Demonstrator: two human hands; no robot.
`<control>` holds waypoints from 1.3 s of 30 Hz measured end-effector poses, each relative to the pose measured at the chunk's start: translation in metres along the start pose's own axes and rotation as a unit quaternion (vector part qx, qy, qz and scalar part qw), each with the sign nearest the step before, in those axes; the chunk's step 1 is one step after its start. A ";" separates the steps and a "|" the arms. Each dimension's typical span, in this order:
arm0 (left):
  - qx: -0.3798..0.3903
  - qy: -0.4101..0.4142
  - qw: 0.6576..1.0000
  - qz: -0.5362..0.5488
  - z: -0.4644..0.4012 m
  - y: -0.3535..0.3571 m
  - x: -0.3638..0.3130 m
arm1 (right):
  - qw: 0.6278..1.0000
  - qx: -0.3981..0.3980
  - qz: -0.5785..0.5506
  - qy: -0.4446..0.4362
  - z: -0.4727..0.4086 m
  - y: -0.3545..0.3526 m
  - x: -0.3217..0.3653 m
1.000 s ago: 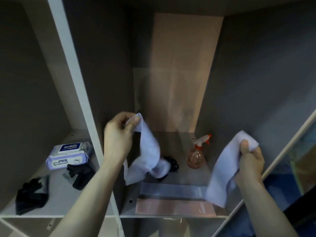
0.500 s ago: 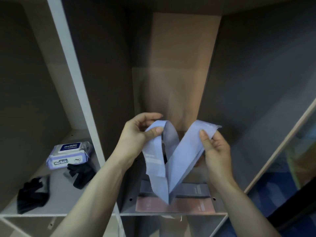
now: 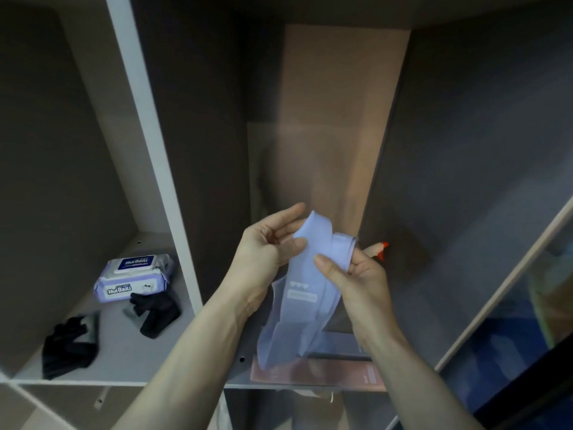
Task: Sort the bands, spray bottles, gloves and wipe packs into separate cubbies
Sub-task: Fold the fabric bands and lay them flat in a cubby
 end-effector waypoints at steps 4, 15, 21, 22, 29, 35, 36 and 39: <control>-0.039 0.073 0.993 -0.078 0.004 -0.007 -0.003 | 0.998 -0.061 -0.007 0.001 -0.007 -0.008 0.007; 0.030 -0.014 0.984 -0.176 0.015 -0.009 0.054 | 0.993 -0.112 -0.016 -0.031 -0.032 -0.017 0.035; -0.007 0.035 0.975 -0.217 0.008 -0.007 0.050 | 0.992 -0.114 -0.032 -0.030 -0.039 -0.022 0.036; -0.007 0.037 0.976 -0.214 0.008 -0.006 0.048 | 0.992 -0.115 -0.035 -0.032 -0.040 -0.023 0.036; -0.016 0.121 0.984 -0.132 0.010 -0.003 0.029 | 0.988 -0.148 -0.036 -0.032 -0.047 -0.036 0.025; -0.022 0.222 0.965 -0.141 0.014 0.002 0.011 | 0.990 -0.138 -0.023 -0.008 -0.049 -0.035 0.008; -0.023 0.226 0.965 -0.130 0.014 0.002 0.009 | 0.990 -0.137 -0.018 0.004 -0.050 -0.035 0.002; -0.048 0.197 0.979 -0.038 0.010 0.001 0.000 | 0.988 -0.149 0.030 0.027 -0.047 -0.039 -0.010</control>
Point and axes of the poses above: each hand's wrist, its own z-axis away from the middle knuckle, its own y-axis out of the palm, x = y × z, the point moved 4 cm from there along -z, towards the middle knuckle, and after that the axes turned 2 degrees about z, right-handed, at the moved point
